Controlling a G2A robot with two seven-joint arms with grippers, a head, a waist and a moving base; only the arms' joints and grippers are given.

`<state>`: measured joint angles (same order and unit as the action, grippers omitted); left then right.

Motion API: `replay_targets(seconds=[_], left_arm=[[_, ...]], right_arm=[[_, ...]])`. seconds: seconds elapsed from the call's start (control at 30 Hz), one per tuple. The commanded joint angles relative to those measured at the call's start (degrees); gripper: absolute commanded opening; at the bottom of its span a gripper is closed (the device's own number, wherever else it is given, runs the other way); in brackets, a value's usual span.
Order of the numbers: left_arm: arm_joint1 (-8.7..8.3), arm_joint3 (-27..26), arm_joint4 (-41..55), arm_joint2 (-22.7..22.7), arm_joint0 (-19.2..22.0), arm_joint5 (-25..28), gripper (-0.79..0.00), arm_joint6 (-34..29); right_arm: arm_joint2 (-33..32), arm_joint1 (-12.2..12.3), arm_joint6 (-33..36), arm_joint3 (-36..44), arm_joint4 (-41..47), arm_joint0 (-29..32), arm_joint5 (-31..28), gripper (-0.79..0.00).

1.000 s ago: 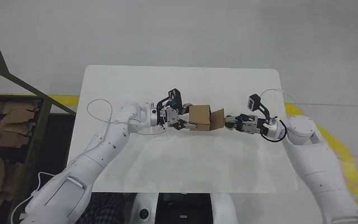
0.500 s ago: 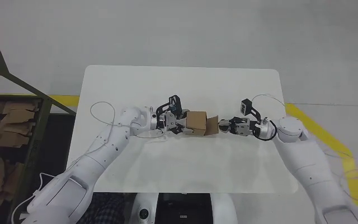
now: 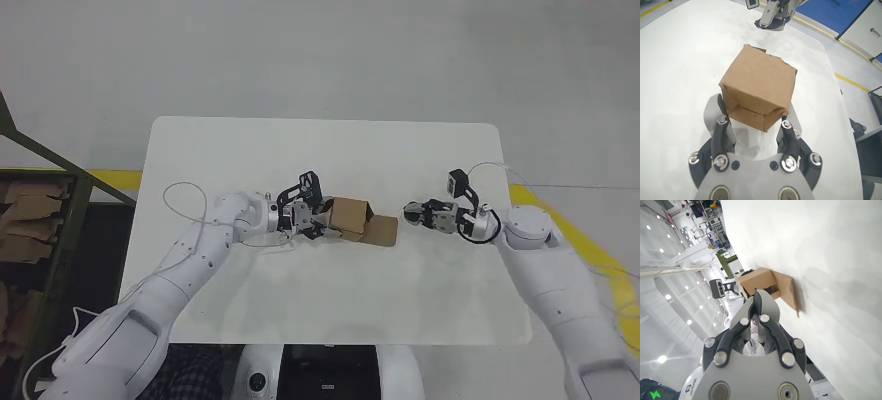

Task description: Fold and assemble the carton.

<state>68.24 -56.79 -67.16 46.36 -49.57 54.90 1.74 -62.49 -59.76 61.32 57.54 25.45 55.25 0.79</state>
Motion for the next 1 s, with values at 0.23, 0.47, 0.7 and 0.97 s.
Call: replay_targets(seconds=[0.23, 0.47, 0.7, 0.97], left_arm=[[0.16, 0.8, 1.0, 0.8, 0.3, 0.8, -0.234, 3.0], [-0.13, 0.4, -0.7, 1.6, 0.3, 1.0, -0.191, 3.4], [-0.77, -1.4, -1.6, 1.7, -0.4, 3.1, 0.000, 4.4], [-2.14, -4.1, -0.4, 1.4, -2.3, 3.1, 0.000, 4.2]], right_arm=[[-3.7, 1.3, -0.2, 5.6, -0.5, 4.0, 0.0, -0.785], [-6.3, 2.2, 0.3, 9.4, -1.0, 6.6, -0.2, -0.785], [-7.5, 2.6, 1.9, 10.3, -0.5, 7.8, -1.0, -0.785], [-8.1, 2.7, 2.3, 10.9, 0.0, 8.4, -1.9, -0.785]])
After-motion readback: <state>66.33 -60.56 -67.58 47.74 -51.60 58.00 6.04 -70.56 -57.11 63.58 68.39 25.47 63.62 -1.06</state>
